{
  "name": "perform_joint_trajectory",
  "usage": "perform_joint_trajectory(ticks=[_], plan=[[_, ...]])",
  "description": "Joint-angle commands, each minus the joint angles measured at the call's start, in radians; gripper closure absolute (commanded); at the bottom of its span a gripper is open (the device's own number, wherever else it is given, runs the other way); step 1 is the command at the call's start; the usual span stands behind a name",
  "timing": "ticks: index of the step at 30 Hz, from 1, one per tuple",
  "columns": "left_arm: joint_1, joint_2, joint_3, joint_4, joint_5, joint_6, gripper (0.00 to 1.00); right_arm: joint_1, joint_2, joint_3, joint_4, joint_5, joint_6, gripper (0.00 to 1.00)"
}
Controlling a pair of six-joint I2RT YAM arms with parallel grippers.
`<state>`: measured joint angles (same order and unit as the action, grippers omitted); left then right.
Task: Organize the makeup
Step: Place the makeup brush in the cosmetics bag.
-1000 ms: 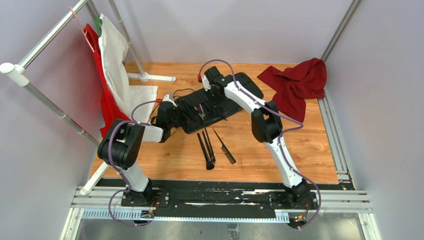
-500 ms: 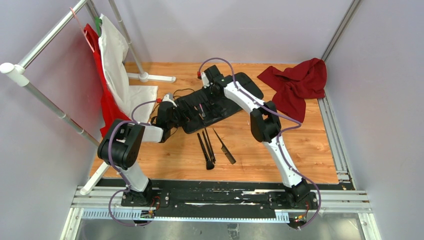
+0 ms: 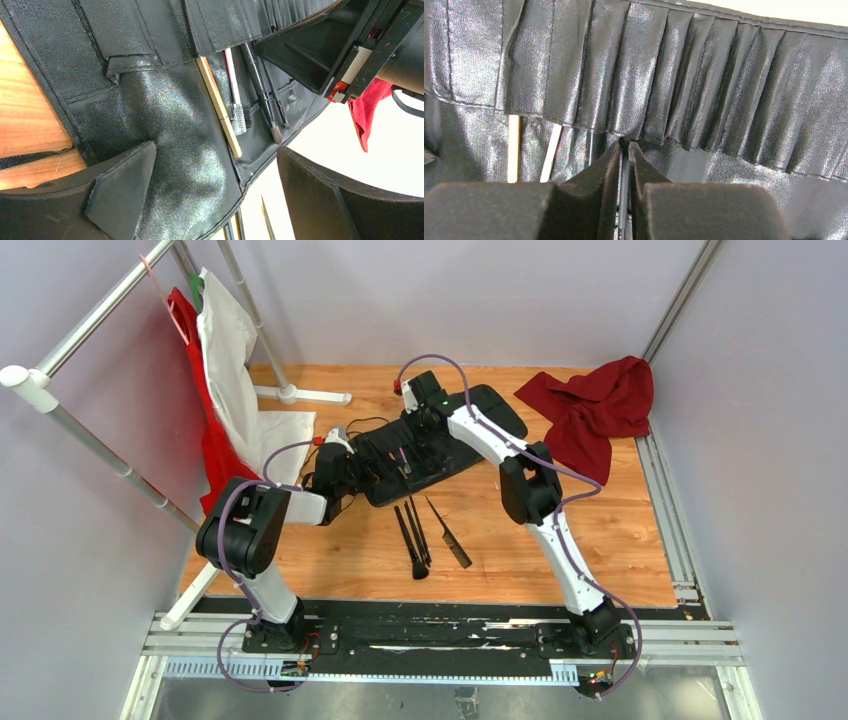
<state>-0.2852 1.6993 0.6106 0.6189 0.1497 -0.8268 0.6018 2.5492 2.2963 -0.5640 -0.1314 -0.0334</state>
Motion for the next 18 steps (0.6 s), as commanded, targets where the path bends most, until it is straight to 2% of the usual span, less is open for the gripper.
perform_joint_trajectory(ticks=[1,6,18], plan=[[-0.008,0.037,-0.002,-0.052,-0.001,0.001,0.02,-0.014,0.006,-0.028,0.026,-0.001,0.011,0.87],[-0.007,0.037,-0.002,-0.053,-0.003,0.002,0.02,-0.014,-0.01,-0.048,0.026,0.008,0.009,0.81],[-0.008,0.036,-0.001,-0.051,-0.007,0.004,0.02,-0.016,-0.078,-0.1,0.031,0.045,-0.006,0.8]])
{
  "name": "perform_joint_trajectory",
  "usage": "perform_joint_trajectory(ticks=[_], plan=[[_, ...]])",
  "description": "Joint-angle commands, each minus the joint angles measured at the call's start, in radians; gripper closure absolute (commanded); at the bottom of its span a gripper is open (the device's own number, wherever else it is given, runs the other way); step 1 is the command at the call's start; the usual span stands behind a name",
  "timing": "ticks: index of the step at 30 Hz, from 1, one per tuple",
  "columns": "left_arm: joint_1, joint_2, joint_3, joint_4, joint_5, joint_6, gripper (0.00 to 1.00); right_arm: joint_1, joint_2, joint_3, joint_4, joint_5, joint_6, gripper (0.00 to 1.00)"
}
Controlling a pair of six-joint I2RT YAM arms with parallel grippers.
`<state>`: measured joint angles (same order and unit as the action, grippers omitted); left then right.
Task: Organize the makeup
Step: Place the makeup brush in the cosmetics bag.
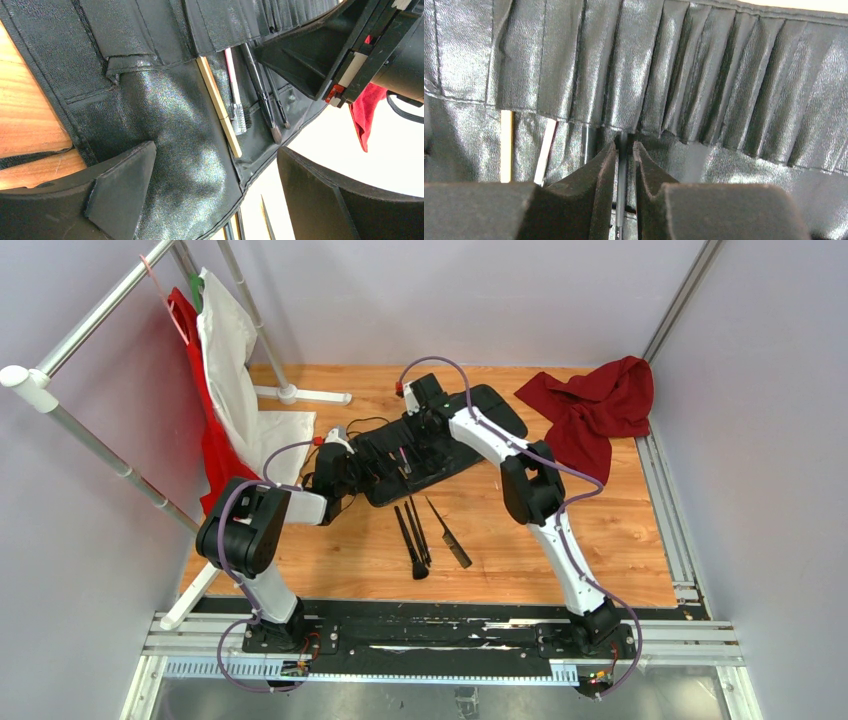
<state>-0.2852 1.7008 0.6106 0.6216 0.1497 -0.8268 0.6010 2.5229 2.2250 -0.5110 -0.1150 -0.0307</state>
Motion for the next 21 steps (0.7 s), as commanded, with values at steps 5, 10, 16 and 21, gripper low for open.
perform_joint_trajectory(ticks=[5,10,16,21], plan=[[-0.008,0.038,-0.001,-0.054,-0.009,0.004,0.02,-0.016,-0.073,-0.031,-0.023,0.035,-0.015,0.78],[-0.007,0.04,0.001,-0.054,-0.01,0.003,0.02,-0.017,-0.1,-0.035,-0.026,0.045,-0.023,0.73],[-0.008,0.039,0.0,-0.054,-0.009,0.002,0.02,-0.018,-0.151,-0.058,-0.027,0.044,-0.023,0.68],[-0.008,0.036,0.003,-0.054,-0.01,0.002,0.02,-0.01,-0.23,-0.132,-0.027,0.048,-0.016,0.68]])
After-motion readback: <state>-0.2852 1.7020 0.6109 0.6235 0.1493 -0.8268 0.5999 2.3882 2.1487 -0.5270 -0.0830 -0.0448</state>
